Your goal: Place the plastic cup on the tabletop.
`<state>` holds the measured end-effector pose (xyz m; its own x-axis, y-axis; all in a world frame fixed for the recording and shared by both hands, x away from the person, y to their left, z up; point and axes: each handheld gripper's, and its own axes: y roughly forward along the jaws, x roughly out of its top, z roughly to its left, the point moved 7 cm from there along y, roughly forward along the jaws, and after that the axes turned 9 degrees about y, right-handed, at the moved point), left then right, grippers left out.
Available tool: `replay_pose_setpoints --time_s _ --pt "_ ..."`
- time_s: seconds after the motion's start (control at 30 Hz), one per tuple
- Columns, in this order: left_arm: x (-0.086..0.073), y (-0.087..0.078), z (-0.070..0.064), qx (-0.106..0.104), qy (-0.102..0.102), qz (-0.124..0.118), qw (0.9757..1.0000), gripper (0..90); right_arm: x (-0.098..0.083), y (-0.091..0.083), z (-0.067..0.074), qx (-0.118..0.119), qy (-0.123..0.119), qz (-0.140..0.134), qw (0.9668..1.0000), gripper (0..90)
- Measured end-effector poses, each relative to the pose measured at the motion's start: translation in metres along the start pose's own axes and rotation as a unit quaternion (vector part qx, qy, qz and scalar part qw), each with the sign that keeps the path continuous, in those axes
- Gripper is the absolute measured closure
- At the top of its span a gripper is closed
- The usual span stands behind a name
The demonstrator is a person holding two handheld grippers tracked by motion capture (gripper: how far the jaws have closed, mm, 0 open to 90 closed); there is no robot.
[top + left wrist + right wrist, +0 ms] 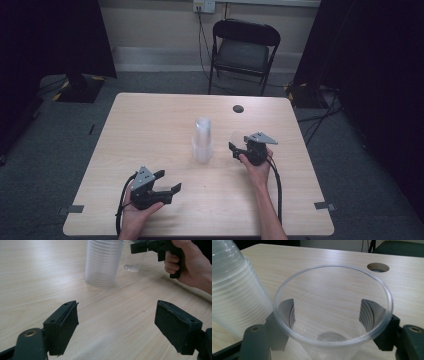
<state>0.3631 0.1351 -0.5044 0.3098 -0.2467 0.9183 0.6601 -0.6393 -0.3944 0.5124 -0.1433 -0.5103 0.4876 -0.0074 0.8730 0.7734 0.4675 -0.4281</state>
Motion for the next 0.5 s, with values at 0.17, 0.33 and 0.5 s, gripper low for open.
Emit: replay_pose_setpoints --time_s 0.17,0.33,0.5 --pt "-0.0012 0.0005 0.0006 0.000 -0.003 0.007 1.0000 18.9 -0.0080 0.0047 -0.0034 0.005 0.021 0.025 0.9995 17.5" --pt "-0.0021 -0.0010 0.0025 0.003 -0.011 0.009 0.9999 18.6 -0.0081 0.0026 -0.0045 0.004 0.031 0.028 0.9991 14.6" --pt "0.0012 -0.0026 0.0050 0.008 -0.009 0.006 0.9999 18.6 -0.0099 -0.0014 -0.0053 -0.003 0.031 0.036 0.9989 14.0"
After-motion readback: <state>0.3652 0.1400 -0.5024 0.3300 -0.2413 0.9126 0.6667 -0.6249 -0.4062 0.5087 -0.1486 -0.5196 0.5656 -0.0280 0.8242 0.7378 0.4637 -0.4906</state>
